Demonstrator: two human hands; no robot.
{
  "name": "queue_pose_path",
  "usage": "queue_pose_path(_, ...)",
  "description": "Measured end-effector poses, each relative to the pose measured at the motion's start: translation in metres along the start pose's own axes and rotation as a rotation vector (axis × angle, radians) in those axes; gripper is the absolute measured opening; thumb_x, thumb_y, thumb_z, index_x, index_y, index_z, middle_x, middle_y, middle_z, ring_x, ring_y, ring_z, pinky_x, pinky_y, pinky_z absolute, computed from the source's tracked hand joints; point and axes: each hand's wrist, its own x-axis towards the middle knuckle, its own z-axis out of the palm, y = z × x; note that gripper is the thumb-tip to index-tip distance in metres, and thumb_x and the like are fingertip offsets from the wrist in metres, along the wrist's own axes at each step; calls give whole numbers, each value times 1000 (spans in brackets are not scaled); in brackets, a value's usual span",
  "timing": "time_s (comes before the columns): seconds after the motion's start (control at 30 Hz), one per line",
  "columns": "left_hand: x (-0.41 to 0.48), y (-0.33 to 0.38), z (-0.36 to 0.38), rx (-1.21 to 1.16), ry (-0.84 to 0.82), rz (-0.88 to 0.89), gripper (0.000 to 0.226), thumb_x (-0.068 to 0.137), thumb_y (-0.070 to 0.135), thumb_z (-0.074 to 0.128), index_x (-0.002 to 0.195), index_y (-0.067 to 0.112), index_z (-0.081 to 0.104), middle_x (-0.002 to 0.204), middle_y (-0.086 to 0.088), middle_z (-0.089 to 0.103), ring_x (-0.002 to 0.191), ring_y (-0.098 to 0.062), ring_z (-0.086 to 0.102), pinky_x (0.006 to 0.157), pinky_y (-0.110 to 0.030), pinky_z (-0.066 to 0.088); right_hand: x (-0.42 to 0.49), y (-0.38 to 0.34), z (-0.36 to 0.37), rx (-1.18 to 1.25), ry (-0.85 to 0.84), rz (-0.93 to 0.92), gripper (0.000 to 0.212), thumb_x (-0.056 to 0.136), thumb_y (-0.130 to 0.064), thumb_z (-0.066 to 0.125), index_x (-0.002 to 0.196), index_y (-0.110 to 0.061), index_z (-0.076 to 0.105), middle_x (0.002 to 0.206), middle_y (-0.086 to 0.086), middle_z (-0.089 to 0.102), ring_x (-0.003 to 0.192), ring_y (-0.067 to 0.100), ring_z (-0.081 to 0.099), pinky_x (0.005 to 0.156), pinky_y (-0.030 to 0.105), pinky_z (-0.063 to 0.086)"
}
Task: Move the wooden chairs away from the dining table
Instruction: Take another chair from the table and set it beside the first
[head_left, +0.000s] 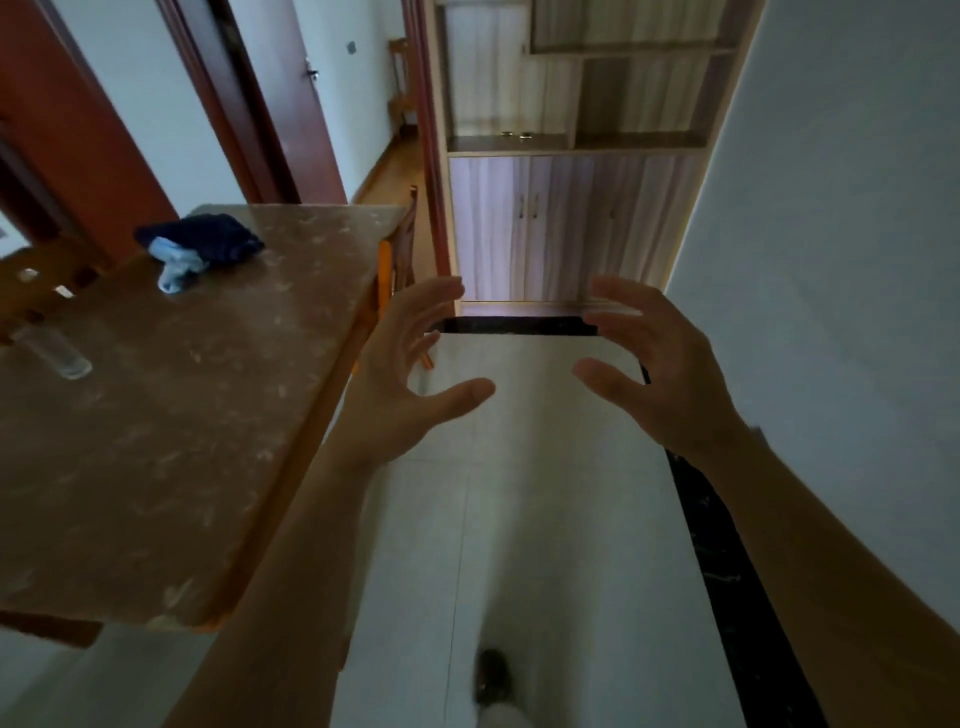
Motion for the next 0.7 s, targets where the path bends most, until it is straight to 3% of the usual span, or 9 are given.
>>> queue_pose_path(0.17,91,-84,4,-6,42,-103,81,74,38,91,139,45,43,144,29,49,135,5,48,99,-7,42,111,81,9,11,-54,7,65,75,-45,77,133,-27,51,137,7,59,121,13,61,99,20,49)
queue_pose_path(0.3,185,-130,1,17,82,-118,82,75,30,88,143,28,43,148,12,49,136,3,48,102,-10,41,209,133,9,10,-96,-15,68,77,-45,77,136,-22,51,140,2,56,122,9,59,101,28,50)
queue_pose_path(0.43,286,-155,14,109,50,-121,71,71,38,80,130,38,41,128,27,48,112,33,45,80,8,36,294,182,-3,39,-87,-37,65,78,-46,74,136,-26,50,142,-2,54,123,9,58,102,32,50)
queue_pose_path(0.53,357,-189,24,198,93,-220,63,56,62,74,110,43,48,108,25,55,96,31,53,80,-3,50,354,229,-22,57,-60,-37,66,77,-43,74,136,-25,50,142,-3,55,123,10,58,102,32,51)
queue_pose_path(0.6,396,-214,28,185,118,-372,68,46,79,68,100,40,53,95,26,57,85,15,61,90,-18,55,391,261,-28,70,-68,-24,67,76,-43,75,136,-24,50,142,-2,55,123,11,58,102,32,51)
queue_pose_path(0.63,414,-230,32,208,115,-384,63,52,76,68,103,43,52,96,30,59,86,14,60,96,-20,53,411,278,-31,73,-77,-18,68,76,-43,76,136,-23,50,143,-2,55,123,11,58,102,32,51)
queue_pose_path(0.7,449,-261,43,268,115,-262,53,73,57,77,115,52,45,109,52,53,104,25,54,95,-5,45,455,315,-35,77,-100,-27,68,78,-40,80,137,-22,50,143,-3,54,122,10,58,102,35,51)
